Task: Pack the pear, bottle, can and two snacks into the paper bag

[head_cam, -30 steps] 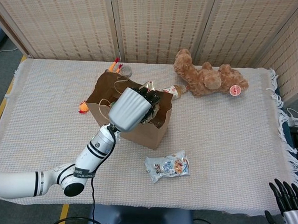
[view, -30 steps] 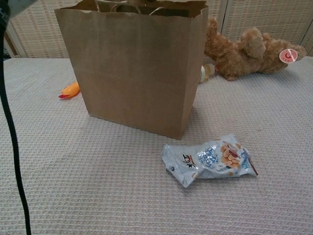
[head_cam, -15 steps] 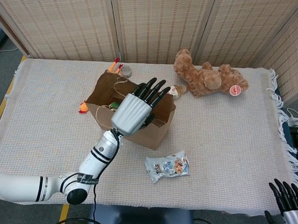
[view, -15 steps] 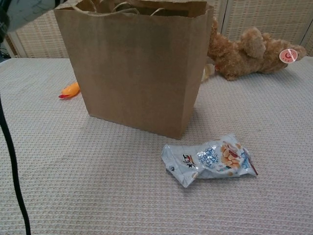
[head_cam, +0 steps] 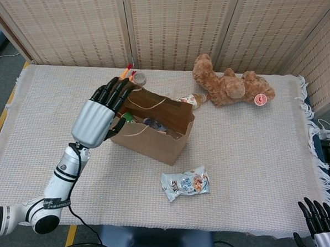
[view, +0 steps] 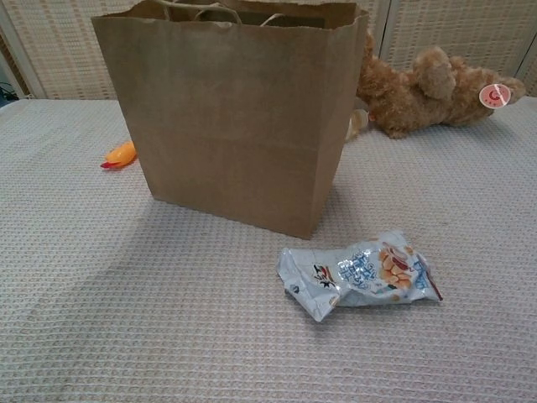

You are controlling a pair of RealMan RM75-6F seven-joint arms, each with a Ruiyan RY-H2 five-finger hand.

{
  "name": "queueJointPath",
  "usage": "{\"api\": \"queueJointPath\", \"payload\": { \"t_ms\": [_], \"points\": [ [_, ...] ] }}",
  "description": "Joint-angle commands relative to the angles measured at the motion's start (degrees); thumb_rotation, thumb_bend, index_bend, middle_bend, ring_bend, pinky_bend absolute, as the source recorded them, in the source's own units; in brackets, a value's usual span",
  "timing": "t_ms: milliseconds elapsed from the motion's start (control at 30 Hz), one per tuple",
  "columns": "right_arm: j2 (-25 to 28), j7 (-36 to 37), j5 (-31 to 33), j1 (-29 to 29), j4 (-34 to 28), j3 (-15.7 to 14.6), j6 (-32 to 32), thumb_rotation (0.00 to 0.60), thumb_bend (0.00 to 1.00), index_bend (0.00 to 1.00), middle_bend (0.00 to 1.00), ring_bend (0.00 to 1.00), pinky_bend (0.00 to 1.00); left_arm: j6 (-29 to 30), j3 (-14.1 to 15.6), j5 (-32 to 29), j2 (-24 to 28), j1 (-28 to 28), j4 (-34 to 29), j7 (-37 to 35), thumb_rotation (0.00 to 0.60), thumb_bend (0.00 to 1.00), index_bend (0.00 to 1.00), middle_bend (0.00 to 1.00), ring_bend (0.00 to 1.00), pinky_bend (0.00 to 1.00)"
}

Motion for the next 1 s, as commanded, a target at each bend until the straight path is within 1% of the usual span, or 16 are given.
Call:
{"api": "queueJointPath", "payload": {
  "t_ms": [33,100,167,200,333,467,533,667,800,900,967,1000],
  "points": [
    [-0.01,-0.23,-0.08,0.02,-0.10,0.00,0.02,0.600,0.23,0.00,0.00,0.00,0.00,3.89,1.98,0.33,5.02,5.94,-3.19,-4.91,0.600,0.38,0.04,0.00,0.00,0.19],
    [0.00,-0.45,-0.10,0.03,-0.19,0.02,0.02,0.600,0.23,0.00,0.00,0.00,0.00,5.22,3.45,0.03,6.99,9.15,-4.26,-7.80,0.600,0.38,0.04,0.00,0.00,0.18],
    [0.01,-0.63,-0.09,0.01,-0.28,0.02,0.02,0.600,0.23,0.00,0.00,0.00,0.00,6.67,6.19,0.57,9.21,13.21,-4.75,-10.72,0.600,0.38,0.04,0.00,0.00,0.17],
    [0.01,-0.72,-0.09,0.01,-0.29,0.03,0.02,0.600,0.23,0.00,0.00,0.00,0.00,7.45,8.07,1.63,10.26,15.47,-4.34,-12.30,0.600,0.38,0.04,0.00,0.00,0.17],
    [0.07,-0.54,-0.20,0.01,-0.42,-0.04,0.08,0.600,0.23,0.00,0.00,0.00,0.00,10.20,13.73,5.99,12.29,22.06,-0.36,-17.41,0.600,0.38,0.04,0.00,0.00,0.15],
    [0.12,-0.33,-0.29,0.09,-0.75,-0.04,0.13,0.600,0.23,0.00,0.00,0.00,0.00,12.34,18.10,9.01,12.74,27.56,4.21,-22.75,0.600,0.38,0.04,0.00,0.00,0.13],
    [0.19,-0.36,-0.25,0.17,-1.08,0.05,0.10,0.600,0.23,0.00,0.00,0.00,0.00,13.97,19.46,10.57,12.33,30.01,7.19,-25.22,0.600,0.38,0.04,0.00,0.00,0.12],
    [0.30,-0.60,-0.19,0.31,-1.55,0.15,-0.08,0.600,0.23,0.00,0.00,0.00,0.00,17.05,21.20,13.20,10.59,33.99,12.51,-29.70,0.600,0.38,0.04,0.00,0.00,0.11],
    [0.43,-0.76,-0.10,0.40,-2.31,0.23,-0.23,0.600,0.23,0.00,0.00,0.00,0.00,19.26,23.33,16.06,8.52,37.57,17.09,-31.40,0.600,0.38,0.04,0.00,0.00,0.10],
    [0.93,0.13,0.22,0.77,-3.94,0.42,-0.73,0.600,0.23,0.00,0.00,0.00,0.00,21.13,23.43,17.70,6.81,39.16,20.92,-32.37,0.600,0.38,0.03,0.00,0.00,0.09],
    [2.43,2.59,0.61,1.96,-7.30,0.72,-2.13,0.600,0.23,0.00,0.00,0.00,0.00,21.11,23.08,17.90,5.75,39.66,23.28,-33.85,0.600,0.38,0.03,0.00,0.00,0.08],
    [4.00,4.14,0.92,3.15,-10.21,0.94,-3.71,0.600,0.23,0.00,0.00,0.00,0.00,20.56,22.85,17.82,5.49,39.65,24.00,-34.54,0.600,0.38,0.03,0.00,0.00,0.08]
  ]
}}
